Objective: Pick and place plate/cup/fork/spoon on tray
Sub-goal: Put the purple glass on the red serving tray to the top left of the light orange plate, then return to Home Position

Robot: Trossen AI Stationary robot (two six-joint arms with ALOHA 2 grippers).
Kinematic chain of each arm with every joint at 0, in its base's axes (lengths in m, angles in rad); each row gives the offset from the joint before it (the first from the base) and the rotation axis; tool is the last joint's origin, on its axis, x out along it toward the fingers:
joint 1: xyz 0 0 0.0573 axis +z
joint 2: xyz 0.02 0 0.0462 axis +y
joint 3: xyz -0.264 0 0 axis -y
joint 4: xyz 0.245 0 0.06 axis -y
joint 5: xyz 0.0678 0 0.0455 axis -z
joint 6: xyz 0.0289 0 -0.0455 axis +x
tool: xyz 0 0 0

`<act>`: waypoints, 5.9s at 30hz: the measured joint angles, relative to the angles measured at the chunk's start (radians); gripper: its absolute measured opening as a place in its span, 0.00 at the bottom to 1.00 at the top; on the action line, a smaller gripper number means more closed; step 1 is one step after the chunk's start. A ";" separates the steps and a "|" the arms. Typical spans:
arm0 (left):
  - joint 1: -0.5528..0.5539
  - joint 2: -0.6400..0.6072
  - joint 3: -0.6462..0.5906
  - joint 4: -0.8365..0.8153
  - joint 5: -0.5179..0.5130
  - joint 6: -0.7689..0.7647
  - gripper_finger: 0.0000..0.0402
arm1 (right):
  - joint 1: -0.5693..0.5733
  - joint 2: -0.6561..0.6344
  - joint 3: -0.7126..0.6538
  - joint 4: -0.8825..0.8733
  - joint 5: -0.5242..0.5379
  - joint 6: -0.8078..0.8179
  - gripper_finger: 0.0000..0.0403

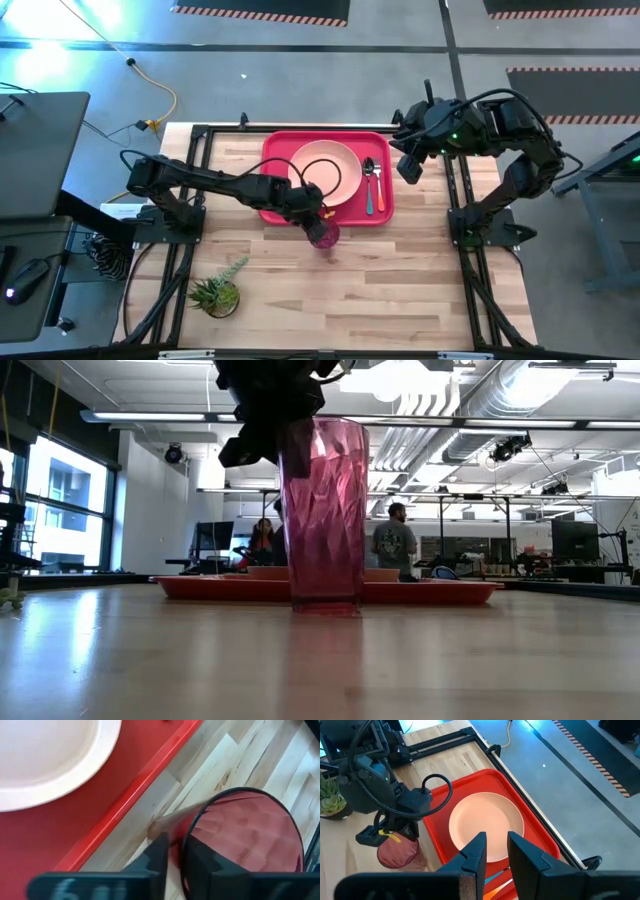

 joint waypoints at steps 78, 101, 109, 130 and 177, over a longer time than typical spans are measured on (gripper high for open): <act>0.879 -0.056 0.076 -0.263 0.014 0.722 0.01 | 0.000 0.000 0.000 0.000 0.181 0.194 0.17; 0.878 -0.018 0.076 -0.263 0.013 0.746 0.09 | 0.000 0.000 0.000 0.001 0.182 0.195 0.17; 0.878 -0.018 0.076 -0.263 0.013 0.747 0.22 | 0.000 0.000 0.000 0.001 0.182 0.195 0.17; 0.878 -0.019 0.339 -0.441 0.012 0.775 0.32 | 0.000 0.000 0.000 0.001 0.182 0.190 0.17; 0.182 -1.324 -0.893 0.505 0.185 0.493 0.32 | -0.215 -0.006 -0.254 0.248 -0.195 0.004 0.17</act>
